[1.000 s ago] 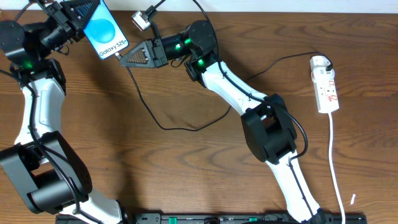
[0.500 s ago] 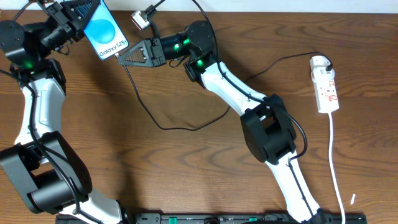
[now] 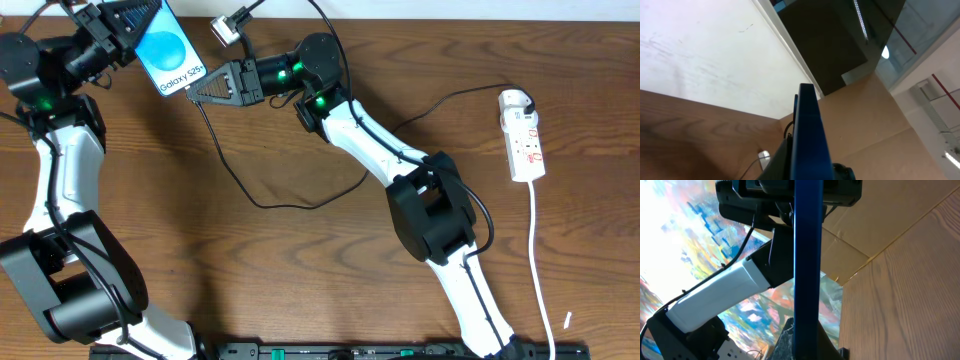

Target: Plug charger to phone and switch on socket

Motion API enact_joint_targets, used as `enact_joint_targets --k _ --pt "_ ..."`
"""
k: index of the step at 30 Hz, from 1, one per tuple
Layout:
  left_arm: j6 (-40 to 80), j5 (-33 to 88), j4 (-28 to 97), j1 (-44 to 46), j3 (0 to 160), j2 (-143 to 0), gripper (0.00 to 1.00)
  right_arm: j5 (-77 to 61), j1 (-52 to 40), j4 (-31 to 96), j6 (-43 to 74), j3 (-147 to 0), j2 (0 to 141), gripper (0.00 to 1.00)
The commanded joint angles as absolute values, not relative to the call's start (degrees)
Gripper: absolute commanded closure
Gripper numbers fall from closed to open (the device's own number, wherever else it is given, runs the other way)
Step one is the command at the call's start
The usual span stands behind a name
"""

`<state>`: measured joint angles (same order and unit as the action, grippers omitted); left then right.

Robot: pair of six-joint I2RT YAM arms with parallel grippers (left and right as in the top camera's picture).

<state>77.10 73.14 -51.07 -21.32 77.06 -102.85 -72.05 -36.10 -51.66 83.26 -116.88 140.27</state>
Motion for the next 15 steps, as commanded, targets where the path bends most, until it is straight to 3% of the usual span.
enact_joint_targets --k 1,15 --pt "77.97 78.89 -51.55 -20.64 77.84 -101.58 0.93 -63.55 -35.83 -51.4 82.06 -117.45 139.09 0.99" --pt "77.97 78.91 -51.55 -20.64 77.84 -101.58 0.93 -61.98 -35.81 -51.35 82.5 -117.45 139.09 0.99"
